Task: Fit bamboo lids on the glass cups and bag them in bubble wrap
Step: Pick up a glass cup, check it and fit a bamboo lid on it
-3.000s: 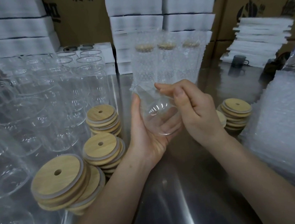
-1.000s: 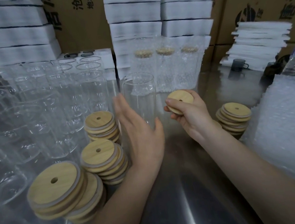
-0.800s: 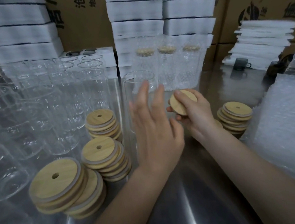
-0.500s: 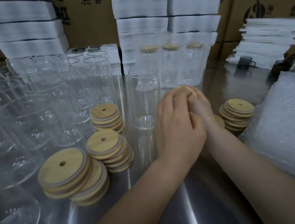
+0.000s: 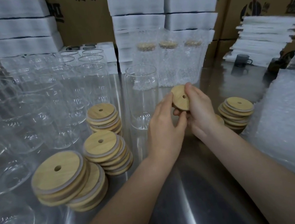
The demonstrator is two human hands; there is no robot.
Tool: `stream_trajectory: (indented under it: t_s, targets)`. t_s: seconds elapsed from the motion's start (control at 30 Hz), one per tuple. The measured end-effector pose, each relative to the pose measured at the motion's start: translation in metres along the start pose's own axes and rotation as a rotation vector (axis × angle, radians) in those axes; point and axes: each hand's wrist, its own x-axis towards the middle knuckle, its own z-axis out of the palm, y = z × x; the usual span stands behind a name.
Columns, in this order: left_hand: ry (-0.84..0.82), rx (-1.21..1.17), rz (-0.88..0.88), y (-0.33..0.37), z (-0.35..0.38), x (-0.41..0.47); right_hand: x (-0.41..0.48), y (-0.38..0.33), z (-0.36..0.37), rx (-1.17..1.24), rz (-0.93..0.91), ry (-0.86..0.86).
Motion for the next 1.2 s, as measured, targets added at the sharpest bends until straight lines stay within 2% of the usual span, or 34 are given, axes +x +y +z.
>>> stream_trajectory:
  t_s: [0.17, 0.3, 0.4, 0.57, 0.73, 0.9, 1.07, 1.2]
  targets:
    - [0.068, -0.036, -0.041, -0.005, -0.006, 0.004, -0.005, -0.004, 0.006, 0.312, 0.150, -0.131]
    - [0.101, -0.070, -0.057, -0.009, -0.009, 0.006, -0.008, -0.009, 0.006, 0.374, 0.199, -0.305]
    - [0.113, -0.058, -0.029, -0.010, -0.010, 0.006, -0.010, -0.010, 0.005, 0.275, 0.149, -0.377]
    - [0.055, -0.052, 0.033, -0.012, -0.008, 0.006, -0.013, -0.008, 0.006, 0.145, 0.047, -0.324]
    - [0.071, -0.036, 0.073, -0.006, -0.006, 0.002, -0.012, -0.017, 0.004, 0.239, 0.110, -0.317]
    - [0.179, -0.099, 0.119, 0.001, -0.008, 0.003, -0.013, -0.026, -0.004, 0.159, 0.044, -0.515]
    - [0.263, -0.404, -0.073, 0.010, -0.013, 0.003, -0.015, -0.027, -0.006, -0.127, -0.123, -0.570]
    - [0.283, -0.471, -0.142, 0.009, -0.013, 0.005, -0.020, -0.023, -0.002, -0.282, -0.269, -0.444]
